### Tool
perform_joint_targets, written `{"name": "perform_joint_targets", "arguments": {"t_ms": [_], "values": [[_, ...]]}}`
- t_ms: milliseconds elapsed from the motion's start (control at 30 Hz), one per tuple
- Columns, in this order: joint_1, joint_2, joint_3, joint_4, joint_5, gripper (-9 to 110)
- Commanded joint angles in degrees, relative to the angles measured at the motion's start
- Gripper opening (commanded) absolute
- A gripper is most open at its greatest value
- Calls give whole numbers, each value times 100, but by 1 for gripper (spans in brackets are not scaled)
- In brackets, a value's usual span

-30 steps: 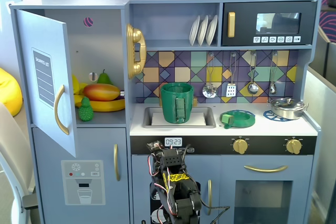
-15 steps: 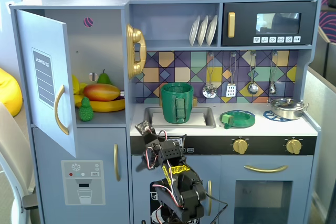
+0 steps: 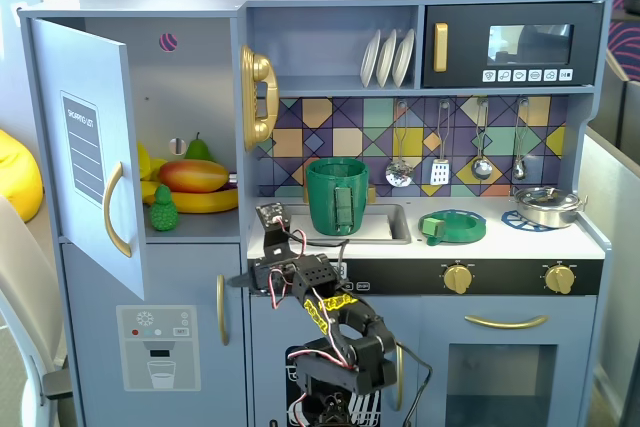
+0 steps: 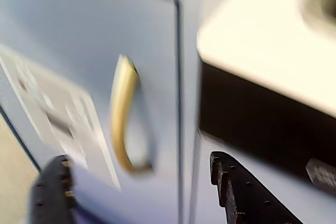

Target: Pick up the green pineapple from the left cabinet and place it in the green recipient

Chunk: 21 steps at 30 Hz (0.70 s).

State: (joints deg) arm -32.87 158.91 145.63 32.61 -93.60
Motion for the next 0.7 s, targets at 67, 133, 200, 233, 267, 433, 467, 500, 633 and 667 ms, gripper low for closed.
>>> {"name": "perform_joint_targets", "arguments": {"t_ms": [67, 133, 200, 233, 267, 433, 467, 500, 633, 667], "values": [[-492, -483, -624, -1433, 105, 24], [-668, -694, -782, -1714, 88, 27], [-773, -932, -809, -2206, -114, 27], [-809, -1046, -817, -2426, -281, 26], [-861, -1151, -800, -2795, -396, 26], [-1160, -1512, -1187, -3305, -510, 32], [-1222, -1582, -1274, -3331, -483, 34], [-1274, -1705, -1345, -3437, -422, 35], [-1292, -2241, -1547, -3832, -202, 38], [-1301, -2391, -1591, -3946, -185, 39]]}}
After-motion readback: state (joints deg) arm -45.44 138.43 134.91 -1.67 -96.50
